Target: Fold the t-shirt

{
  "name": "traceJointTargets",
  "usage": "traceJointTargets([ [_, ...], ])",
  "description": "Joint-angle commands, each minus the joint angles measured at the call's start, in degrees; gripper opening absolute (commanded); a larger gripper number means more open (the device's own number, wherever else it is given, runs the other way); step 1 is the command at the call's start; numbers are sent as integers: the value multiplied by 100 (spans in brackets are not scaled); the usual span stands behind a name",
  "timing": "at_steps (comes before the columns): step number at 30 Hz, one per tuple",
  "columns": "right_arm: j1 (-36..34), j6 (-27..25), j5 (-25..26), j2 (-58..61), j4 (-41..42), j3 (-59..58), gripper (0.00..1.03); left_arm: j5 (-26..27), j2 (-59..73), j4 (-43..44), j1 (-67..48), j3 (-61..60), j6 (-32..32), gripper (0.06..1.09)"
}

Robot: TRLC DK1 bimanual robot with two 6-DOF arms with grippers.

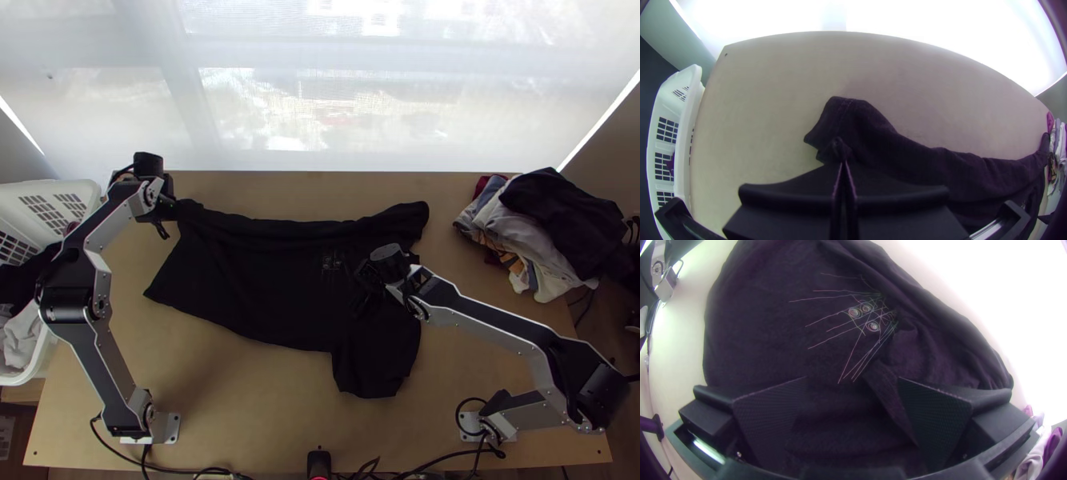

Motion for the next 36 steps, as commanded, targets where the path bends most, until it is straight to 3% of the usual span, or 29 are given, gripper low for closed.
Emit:
traceJointTargets([
  [1,-34,-3,1,25,2,4,92,-125,-133,1,-24,39,11,9],
  [11,-34,15,1,7,2,-22,92,-134,-72,9,3,197,143,10],
  [13,-34,15,1,7,2,-14,92,-143,16,-43,3,250,152,22],
  [17,-34,32,1,-11,2,-22,92,-143,78,-52,3,259,152,33],
  [36,-61,32,1,-19,-6,-14,92,-143,359,-140,3,320,143,31],
])
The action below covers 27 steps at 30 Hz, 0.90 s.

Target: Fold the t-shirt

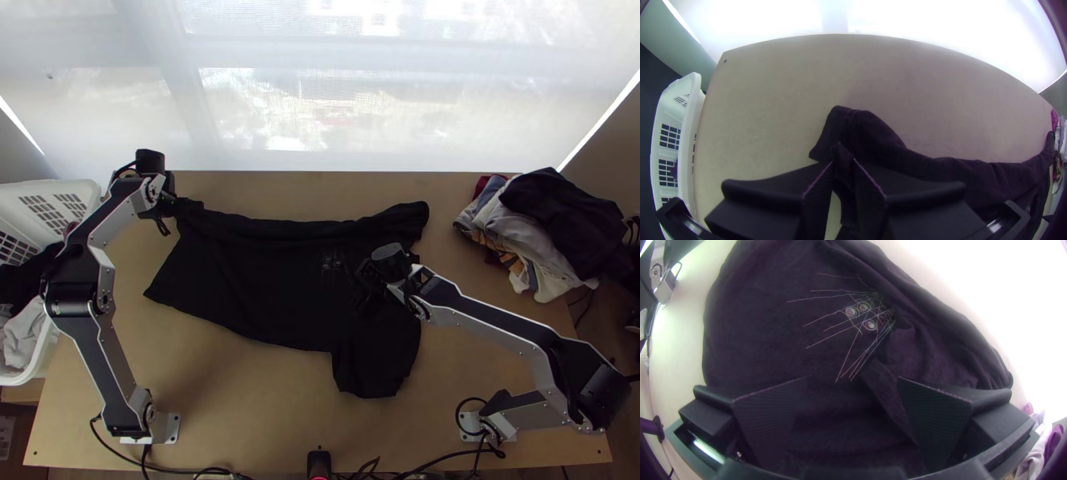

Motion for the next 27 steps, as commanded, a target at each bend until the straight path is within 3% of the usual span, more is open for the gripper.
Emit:
traceJointTargets([
  [1,-13,-7,1,3,-6,11,92,1,108,-77,3,6,5,25],
  [3,-21,-7,1,-6,-6,19,92,1,108,-77,3,6,23,11],
  [4,-21,-7,1,-6,-6,19,92,1,108,-77,3,6,23,9],
  [14,-65,-42,1,73,2,72,92,10,-121,-85,-41,173,-30,9],
  [27,-724,-157,1,530,64,529,92,1,-226,-208,-41,454,-21,9],
])
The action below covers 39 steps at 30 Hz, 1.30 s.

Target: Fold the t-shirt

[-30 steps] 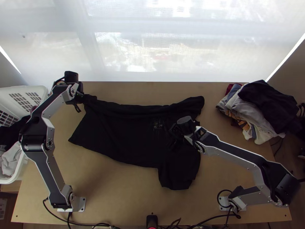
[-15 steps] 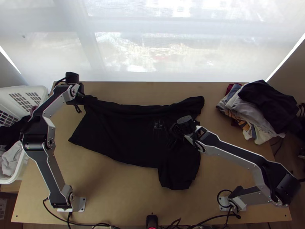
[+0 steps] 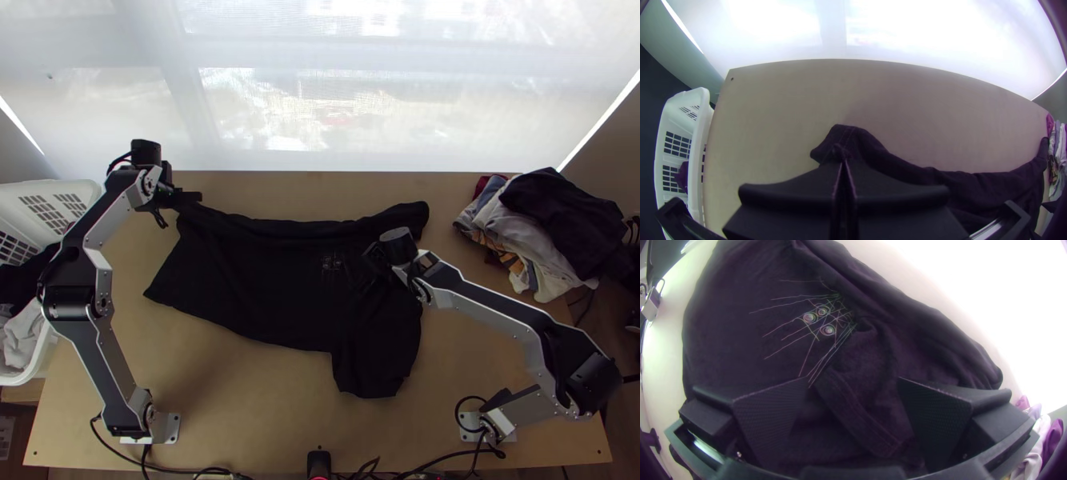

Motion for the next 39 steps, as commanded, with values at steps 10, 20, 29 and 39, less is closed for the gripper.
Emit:
traceJointTargets([
  [10,77,1,-1,84,71,-328,92,1,-27,-62,-4,128,3,9],
  [20,103,-8,-1,541,352,-135,87,1,-1,-80,22,163,21,9],
  [29,-169,-25,-1,954,352,261,37,1,17,-106,40,172,21,9],
  [39,-283,63,-10,602,352,323,8,1,-27,-238,22,234,12,9],
])
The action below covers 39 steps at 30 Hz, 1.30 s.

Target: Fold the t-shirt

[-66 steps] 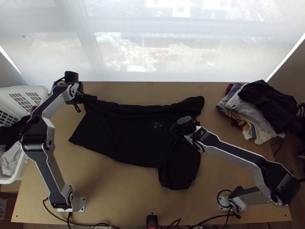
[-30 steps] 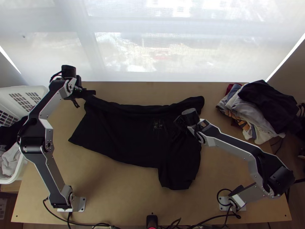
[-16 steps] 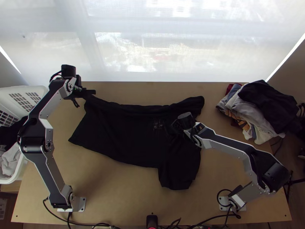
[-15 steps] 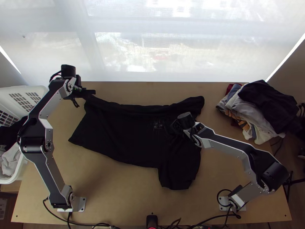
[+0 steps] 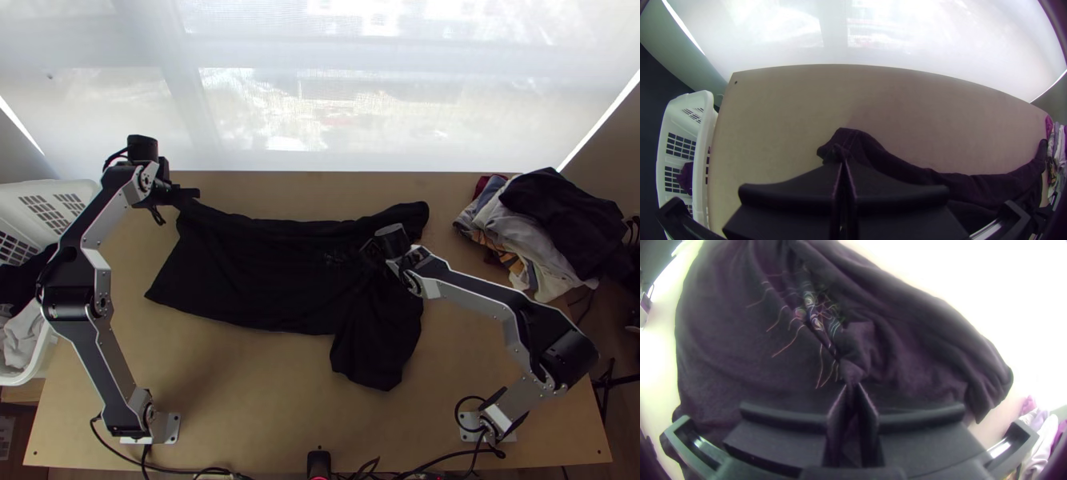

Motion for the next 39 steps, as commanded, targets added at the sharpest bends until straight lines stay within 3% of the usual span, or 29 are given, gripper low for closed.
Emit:
traceJointTargets([
  [1,-71,85,-10,-161,20,47,10,1,-36,-54,-28,33,-10,9],
  [14,-36,146,-10,-336,-24,-50,38,1,-97,-107,-10,33,8,9],
  [18,-45,129,-1,-310,-15,-6,38,1,-97,-107,-2,33,8,9],
  [20,-63,93,-1,-257,-15,3,35,1,-97,-107,-2,33,8,9],
  [23,-98,-3,-1,-161,2,21,6,1,-97,-107,7,33,8,9],
  [24,-115,-12,-1,-143,2,30,3,1,-97,-107,7,33,8,9],
  [31,-230,-38,-1,-187,11,223,3,1,-141,-107,7,94,8,9],
  [39,-801,-56,-10,-143,-314,1242,3,1,-194,-239,7,499,-1,9],
])
